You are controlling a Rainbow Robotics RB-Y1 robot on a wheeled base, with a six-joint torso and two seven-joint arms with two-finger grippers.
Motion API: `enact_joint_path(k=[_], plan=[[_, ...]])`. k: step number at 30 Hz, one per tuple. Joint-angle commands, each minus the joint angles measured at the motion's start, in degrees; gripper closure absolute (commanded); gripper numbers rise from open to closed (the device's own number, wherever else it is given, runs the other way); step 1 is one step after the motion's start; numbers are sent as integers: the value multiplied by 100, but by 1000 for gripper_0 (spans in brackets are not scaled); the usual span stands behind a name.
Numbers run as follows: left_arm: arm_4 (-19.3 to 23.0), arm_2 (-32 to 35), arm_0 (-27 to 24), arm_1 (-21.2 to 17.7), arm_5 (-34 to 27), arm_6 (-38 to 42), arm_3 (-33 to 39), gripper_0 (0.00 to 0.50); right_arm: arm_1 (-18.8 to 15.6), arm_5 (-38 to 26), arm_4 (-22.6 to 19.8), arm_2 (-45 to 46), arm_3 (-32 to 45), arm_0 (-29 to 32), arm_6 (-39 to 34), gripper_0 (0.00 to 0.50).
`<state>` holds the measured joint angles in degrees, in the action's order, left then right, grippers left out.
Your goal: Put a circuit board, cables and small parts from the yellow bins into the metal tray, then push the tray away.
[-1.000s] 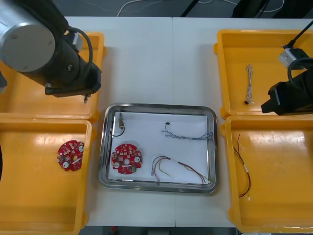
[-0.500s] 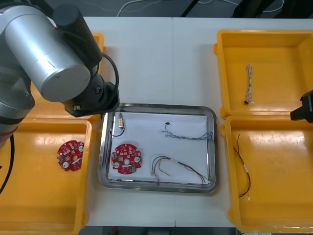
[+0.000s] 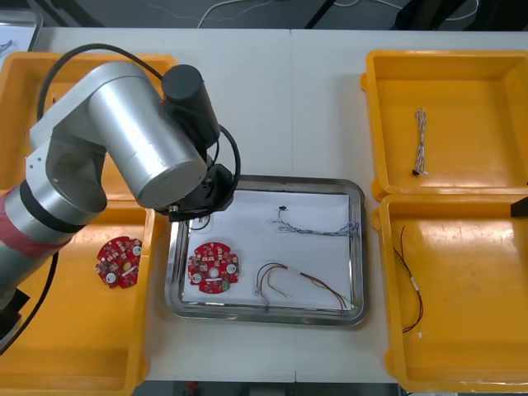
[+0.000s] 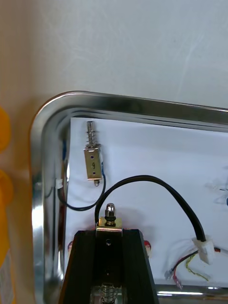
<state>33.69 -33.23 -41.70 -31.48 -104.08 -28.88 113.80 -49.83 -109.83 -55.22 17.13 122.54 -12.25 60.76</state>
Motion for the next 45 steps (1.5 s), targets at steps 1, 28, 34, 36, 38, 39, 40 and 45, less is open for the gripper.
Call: enact_joint_path(k=[1,28,34,36,38,39,40,45], plan=[[-257,-325,-286,370,327,-91,-384,500,-141,-17,135,185,156,205,129,0],[-758,-896,-593,827,828,-619,-1553,500,-62,-17,152,185,147,249,155,0],[-829,-887,-593,836,828,-680,-1589,500,-62,-17,152,185,147,249,155,0],[-829,-896,-593,836,828,-689,-1589,500,-62,-17,152,185,147,249,155,0],[-829,-887,-584,836,828,-680,-1580,500,-62,-17,152,185,147,249,155,0],[-829,-896,-584,836,837,-680,-1589,500,-62,-17,152,185,147,249,155,0],[-820,-887,-584,836,837,-680,-1589,500,-62,-17,152,185,147,249,155,0],[-829,-896,-584,836,828,-671,-1580,238,-62,-17,152,185,147,249,155,0]])
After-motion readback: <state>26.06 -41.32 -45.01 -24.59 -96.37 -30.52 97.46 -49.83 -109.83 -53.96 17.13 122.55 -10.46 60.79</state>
